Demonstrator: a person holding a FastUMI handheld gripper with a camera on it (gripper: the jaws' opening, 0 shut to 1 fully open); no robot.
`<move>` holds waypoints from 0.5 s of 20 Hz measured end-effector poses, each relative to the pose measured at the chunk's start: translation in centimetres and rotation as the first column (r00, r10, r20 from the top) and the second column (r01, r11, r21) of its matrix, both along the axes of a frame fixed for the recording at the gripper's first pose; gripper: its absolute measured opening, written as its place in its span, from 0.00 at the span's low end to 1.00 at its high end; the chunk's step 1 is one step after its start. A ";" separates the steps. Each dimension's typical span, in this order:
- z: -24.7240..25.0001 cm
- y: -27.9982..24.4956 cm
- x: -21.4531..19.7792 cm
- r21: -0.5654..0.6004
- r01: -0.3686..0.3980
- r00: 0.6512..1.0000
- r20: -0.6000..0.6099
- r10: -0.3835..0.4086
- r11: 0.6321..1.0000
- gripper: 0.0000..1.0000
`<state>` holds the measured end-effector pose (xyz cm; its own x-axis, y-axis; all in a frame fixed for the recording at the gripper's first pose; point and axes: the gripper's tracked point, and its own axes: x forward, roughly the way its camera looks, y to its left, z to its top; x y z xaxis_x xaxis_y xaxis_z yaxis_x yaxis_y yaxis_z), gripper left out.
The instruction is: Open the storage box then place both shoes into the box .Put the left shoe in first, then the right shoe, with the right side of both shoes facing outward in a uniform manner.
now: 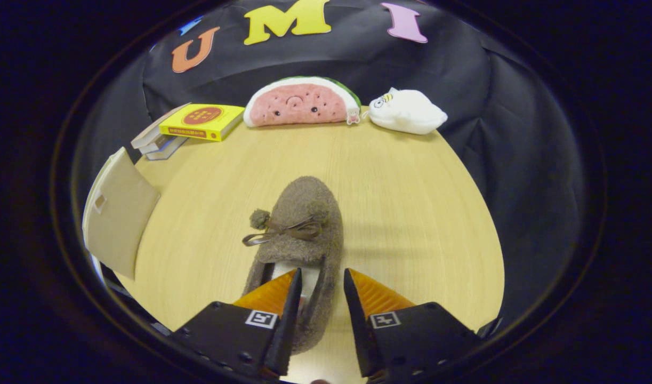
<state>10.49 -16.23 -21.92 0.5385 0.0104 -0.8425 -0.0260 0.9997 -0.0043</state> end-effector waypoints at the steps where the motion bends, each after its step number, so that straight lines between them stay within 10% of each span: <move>1: -0.2 0.1 0.0 0.003 0.003 1.000 -0.013 -0.003 1.000 0.42; 5: -0.3 -0.3 0.1 0.018 0.021 1.000 -0.021 -0.020 1.000 0.01; 10: 0.7 1.0 -1.2 0.106 0.051 0.999 -0.013 -0.050 0.993 0.00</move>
